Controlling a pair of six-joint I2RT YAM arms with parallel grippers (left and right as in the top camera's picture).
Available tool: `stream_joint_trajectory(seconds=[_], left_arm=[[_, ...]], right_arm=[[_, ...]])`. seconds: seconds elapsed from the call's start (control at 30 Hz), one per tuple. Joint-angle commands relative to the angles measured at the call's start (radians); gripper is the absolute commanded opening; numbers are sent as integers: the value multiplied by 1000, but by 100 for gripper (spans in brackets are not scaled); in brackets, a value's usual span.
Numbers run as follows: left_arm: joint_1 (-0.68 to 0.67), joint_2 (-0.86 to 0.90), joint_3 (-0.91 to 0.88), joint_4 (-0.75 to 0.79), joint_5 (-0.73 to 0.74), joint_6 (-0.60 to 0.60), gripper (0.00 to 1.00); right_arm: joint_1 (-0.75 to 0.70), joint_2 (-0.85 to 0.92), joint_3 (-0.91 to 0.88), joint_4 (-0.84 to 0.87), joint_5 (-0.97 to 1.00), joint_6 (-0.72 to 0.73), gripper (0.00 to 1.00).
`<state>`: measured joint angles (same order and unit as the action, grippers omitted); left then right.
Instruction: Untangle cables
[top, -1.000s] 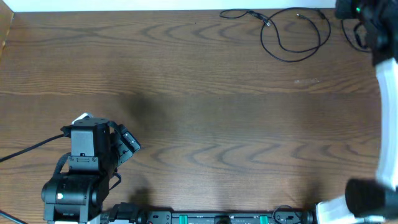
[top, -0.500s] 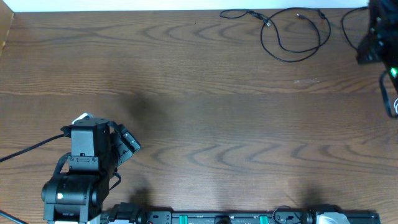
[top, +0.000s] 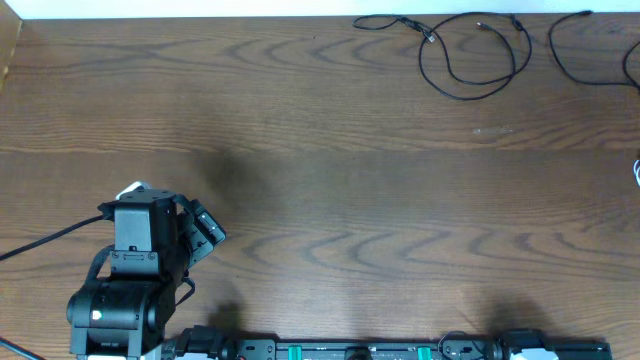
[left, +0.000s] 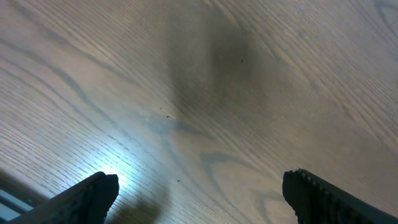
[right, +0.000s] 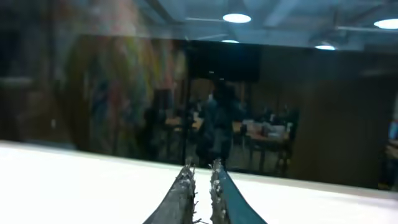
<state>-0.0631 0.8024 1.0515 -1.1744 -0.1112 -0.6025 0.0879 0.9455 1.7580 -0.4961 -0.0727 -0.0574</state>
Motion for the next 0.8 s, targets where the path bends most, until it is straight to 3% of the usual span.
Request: stream_joint_trajectory(seconds=[0.0, 0.13, 0.27, 0.33, 0.77], left_arm=[[3, 1, -3, -3, -13, -2, 91], [3, 1, -3, -3, -13, -2, 91], [3, 1, -3, -3, -13, -2, 91], [3, 1, -3, -3, -13, -2, 91], [3, 1, -3, -3, -13, -2, 91]], right_arm=[[68, -46, -37, -29, 36, -79, 8], [117, -161, -172, -21, 107, -101, 10], [106, -269, -296, 18, 160, -101, 1], [98, -316, -348, 35, 161, -101, 1], [-137, -597, -638, 64, 105, -40, 3]])
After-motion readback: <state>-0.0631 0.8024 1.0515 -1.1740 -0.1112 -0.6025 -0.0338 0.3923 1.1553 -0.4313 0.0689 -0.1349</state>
